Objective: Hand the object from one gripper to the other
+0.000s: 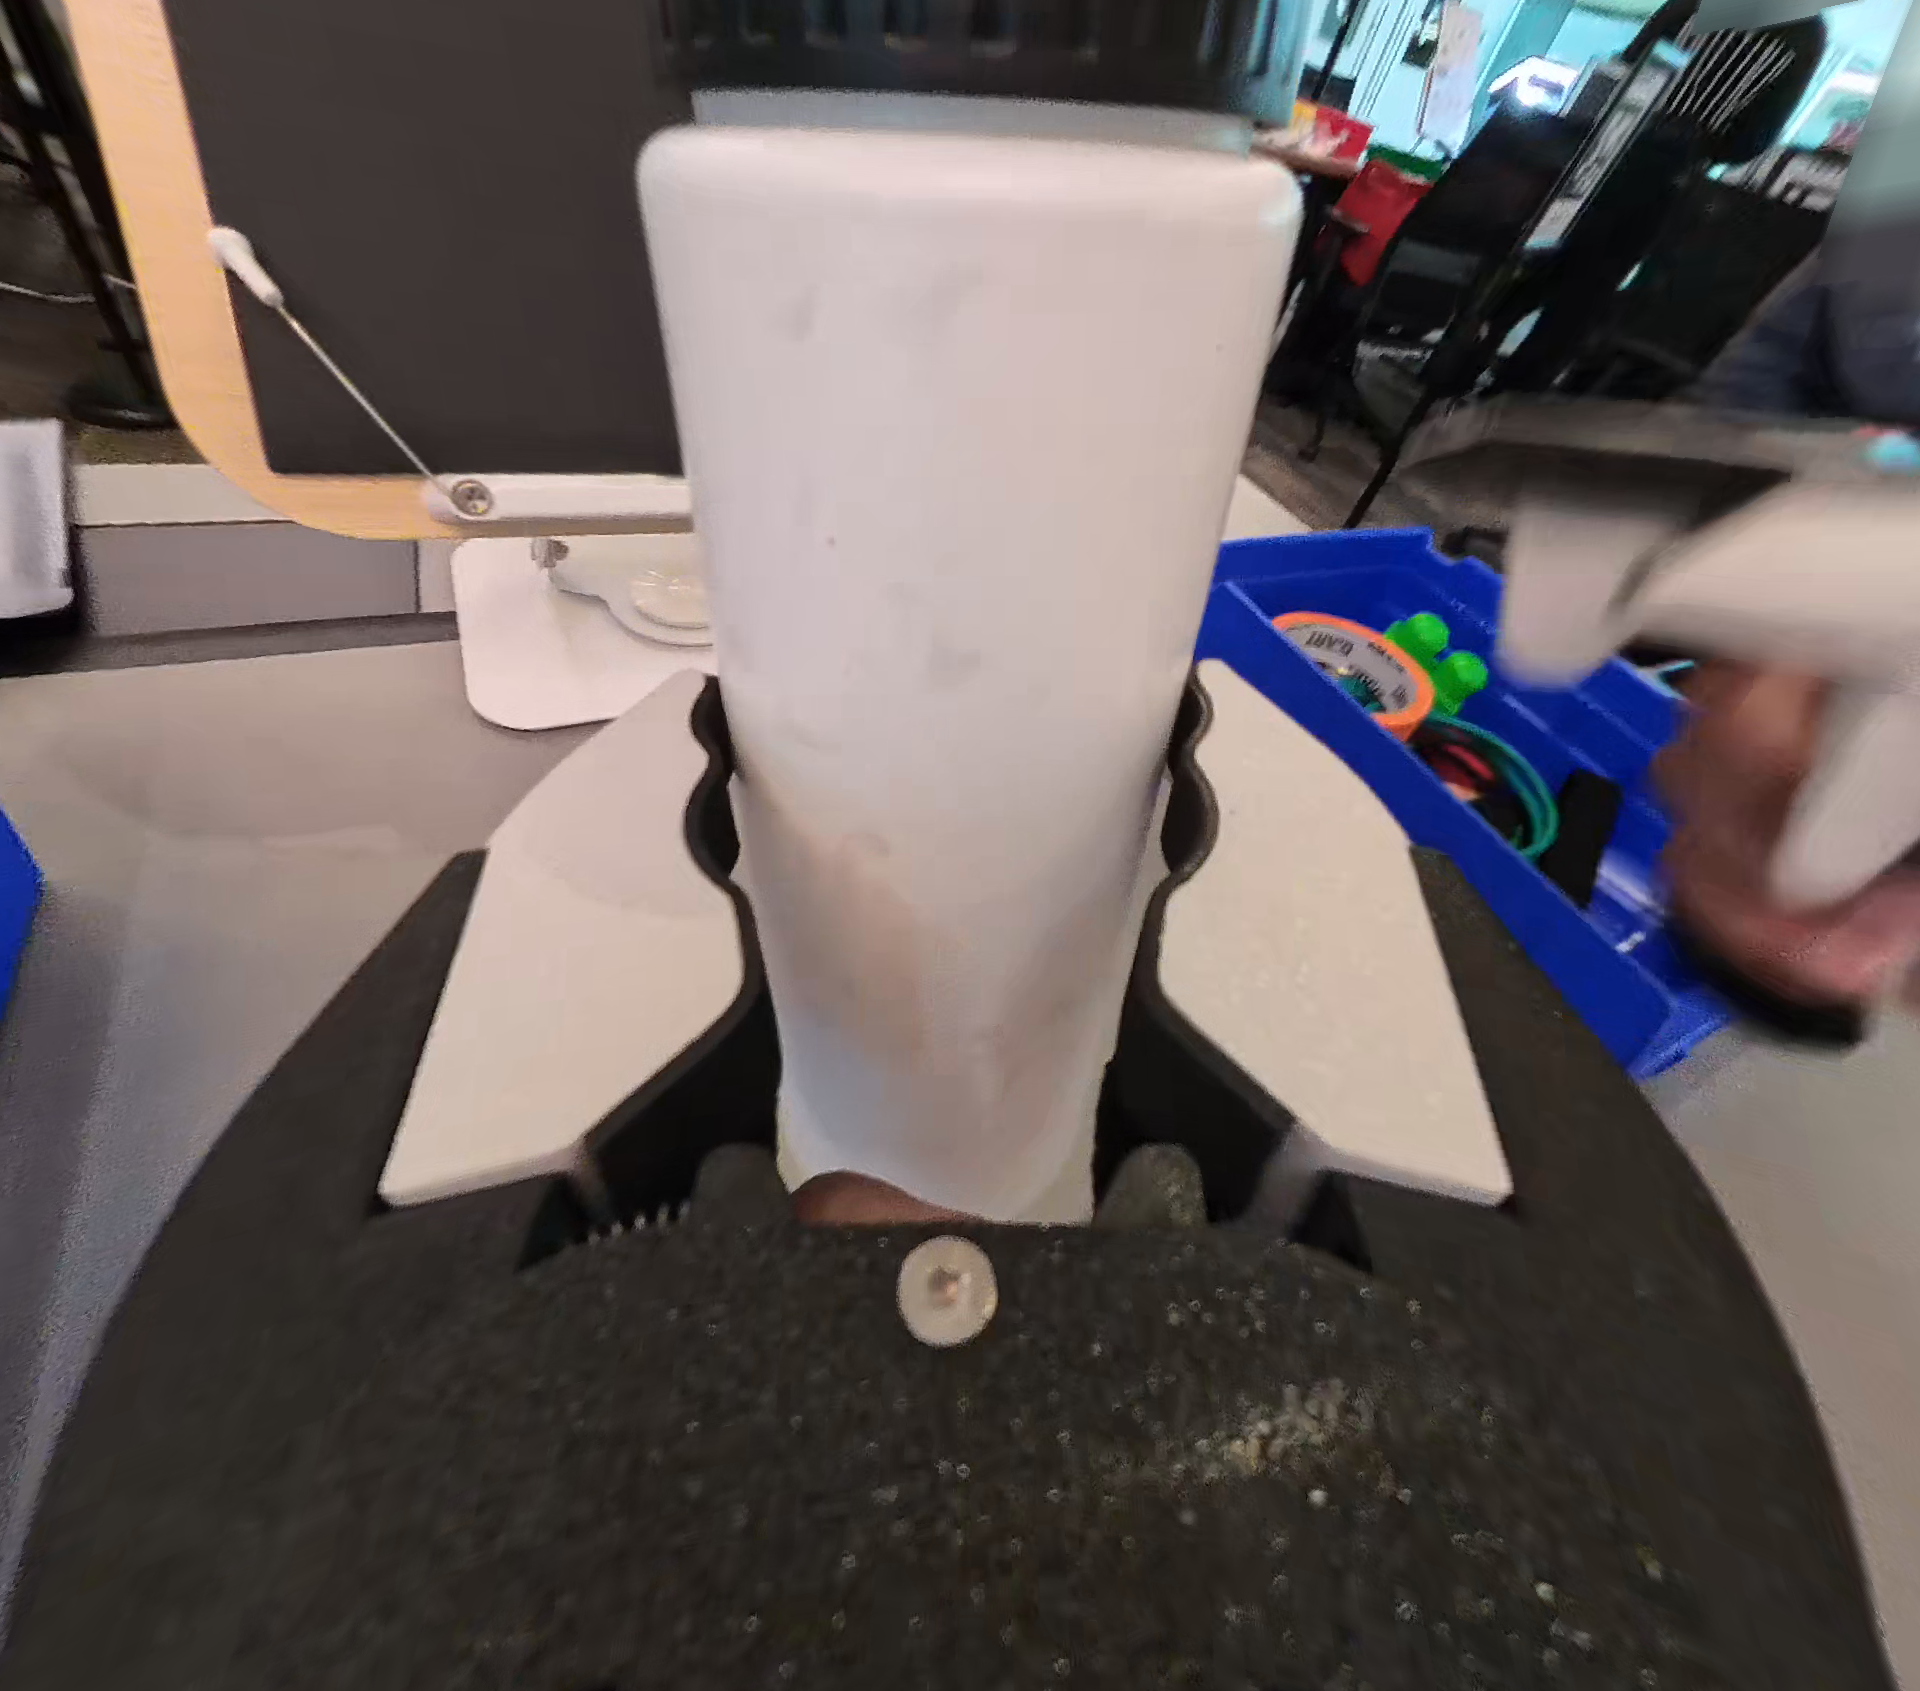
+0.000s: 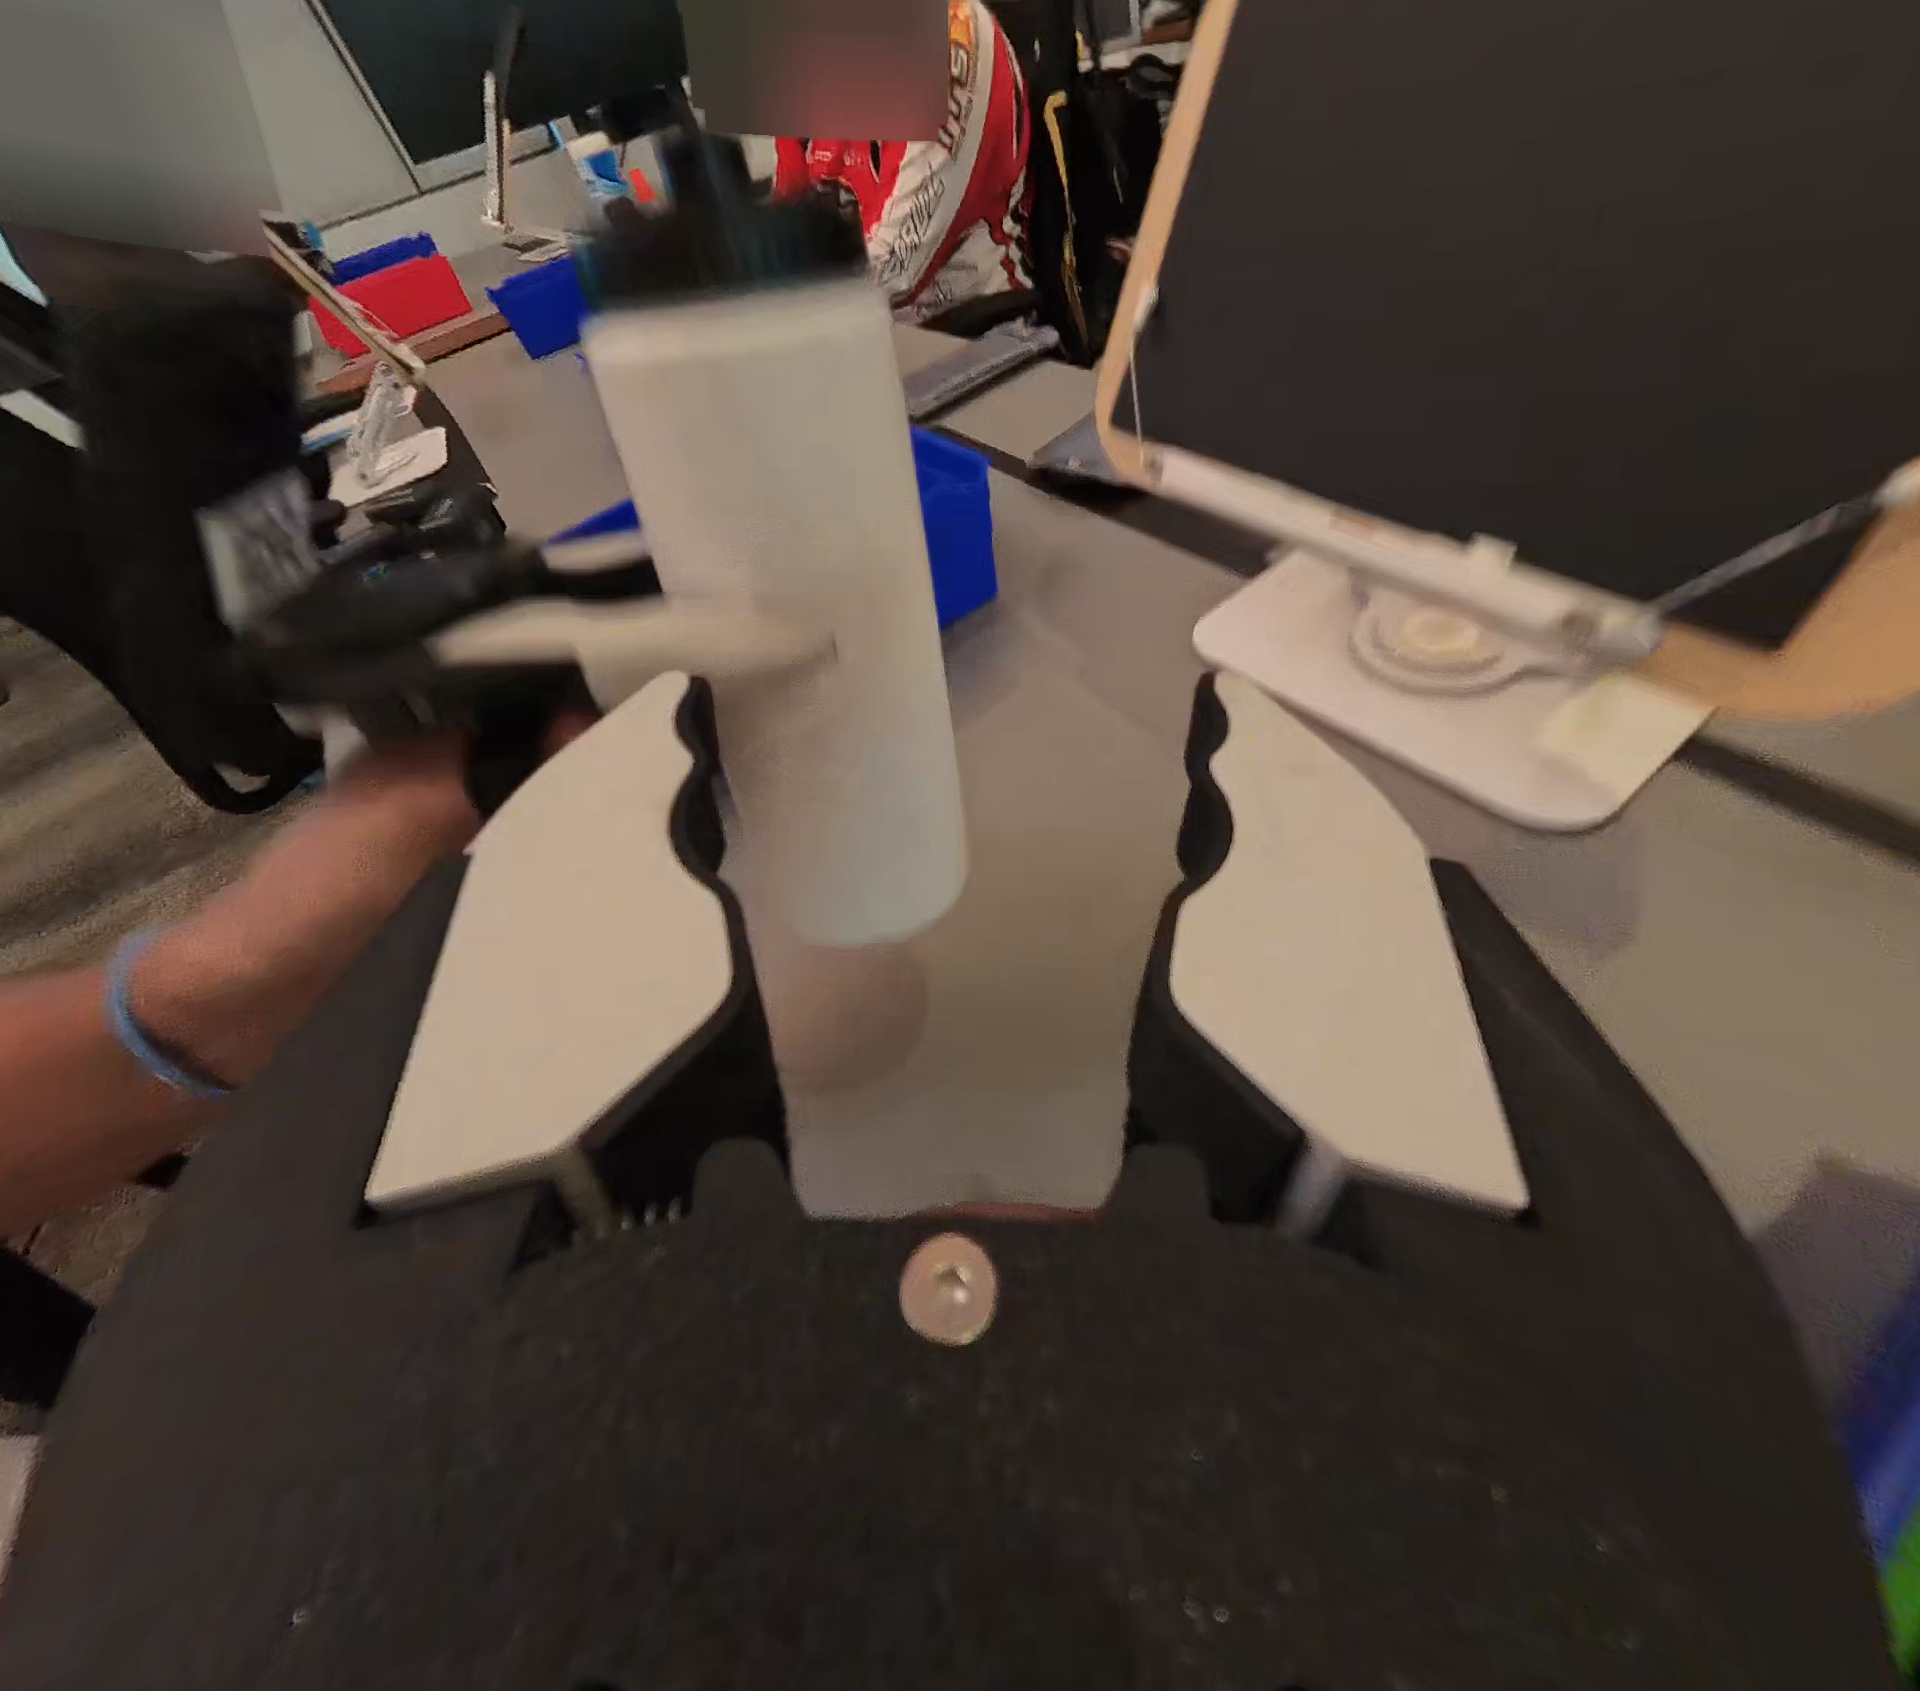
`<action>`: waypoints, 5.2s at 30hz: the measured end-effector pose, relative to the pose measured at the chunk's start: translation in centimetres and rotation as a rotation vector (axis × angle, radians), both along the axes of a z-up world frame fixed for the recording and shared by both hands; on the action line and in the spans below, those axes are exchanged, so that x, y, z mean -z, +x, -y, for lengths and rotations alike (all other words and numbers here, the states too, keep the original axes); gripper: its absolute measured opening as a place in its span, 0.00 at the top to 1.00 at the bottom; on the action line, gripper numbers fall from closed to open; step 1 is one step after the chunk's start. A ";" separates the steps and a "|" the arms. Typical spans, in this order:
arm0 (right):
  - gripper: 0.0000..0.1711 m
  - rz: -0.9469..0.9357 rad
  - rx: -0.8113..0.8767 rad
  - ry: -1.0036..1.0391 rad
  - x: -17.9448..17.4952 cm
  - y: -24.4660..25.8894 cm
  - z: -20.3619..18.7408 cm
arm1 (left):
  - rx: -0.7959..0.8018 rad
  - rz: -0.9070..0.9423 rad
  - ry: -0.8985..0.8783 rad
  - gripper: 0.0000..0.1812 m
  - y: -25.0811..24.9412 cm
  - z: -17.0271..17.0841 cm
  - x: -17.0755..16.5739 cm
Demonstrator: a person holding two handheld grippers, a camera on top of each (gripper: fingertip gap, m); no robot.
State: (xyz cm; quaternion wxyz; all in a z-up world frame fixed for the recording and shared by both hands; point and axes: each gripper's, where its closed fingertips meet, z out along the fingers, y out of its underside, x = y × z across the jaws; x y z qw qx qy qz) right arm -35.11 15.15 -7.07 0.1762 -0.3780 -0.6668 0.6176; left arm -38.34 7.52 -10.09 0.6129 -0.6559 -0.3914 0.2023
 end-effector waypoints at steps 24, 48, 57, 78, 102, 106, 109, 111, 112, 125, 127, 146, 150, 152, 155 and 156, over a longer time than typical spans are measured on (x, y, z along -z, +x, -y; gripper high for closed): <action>0.49 0.038 -0.223 -0.163 10.9 0.2 6.6 | 0.364 0.087 0.014 0.53 3.3 -4.5 1.0; 0.49 0.426 -1.190 -0.708 6.2 12.6 11.6 | 1.096 0.292 0.440 0.50 8.5 -0.6 -2.5; 0.51 0.410 -0.943 -0.693 7.0 9.3 10.4 | 1.007 0.303 0.376 0.51 6.3 -0.1 -1.9; 0.50 0.263 -0.323 -0.096 4.3 4.8 5.0 | 0.913 0.138 -0.233 0.51 10.2 -5.8 4.2; 0.51 -0.342 0.223 0.992 3.1 2.2 3.8 | 0.620 0.221 -0.211 0.47 7.6 -2.0 -1.3; 0.51 -0.431 0.253 1.111 3.3 2.6 5.5 | 0.617 0.208 -0.258 0.48 7.6 -2.3 -0.4; 0.51 -0.459 0.305 1.235 3.5 2.6 5.7 | 0.655 0.201 -0.264 0.51 8.1 -2.8 0.0; 0.51 -0.463 0.330 1.279 3.6 2.5 5.4 | 0.648 0.180 -0.308 0.51 7.8 -2.9 0.4; 0.51 -0.463 0.332 1.269 3.7 2.4 5.3 | 0.648 0.177 -0.323 0.51 7.8 -2.9 0.5; 0.47 -0.326 0.167 0.948 4.7 3.0 2.6 | 0.546 0.138 -0.252 0.55 4.0 -0.3 -0.6; 0.49 -0.184 0.078 0.806 6.8 2.9 1.7 | 0.515 0.135 -0.247 0.56 3.2 0.9 -1.0; 0.51 0.203 -0.113 0.285 15.9 1.7 4.6 | 0.510 0.208 -0.171 0.85 2.3 4.0 -1.5; 0.50 0.215 -0.023 0.314 15.4 1.6 2.9 | 0.387 0.287 -0.210 0.57 0.0 2.5 2.7; 0.51 0.234 0.029 0.317 15.7 2.6 2.1 | 0.364 0.382 -0.174 0.48 -0.7 -0.4 5.4; 0.50 0.229 0.063 0.299 16.7 5.5 1.9 | 0.312 0.503 -0.285 0.42 -3.1 -5.5 9.7; 0.51 0.213 0.081 0.304 16.9 6.5 1.8 | 0.289 0.546 -0.333 0.40 -4.2 -7.1 10.9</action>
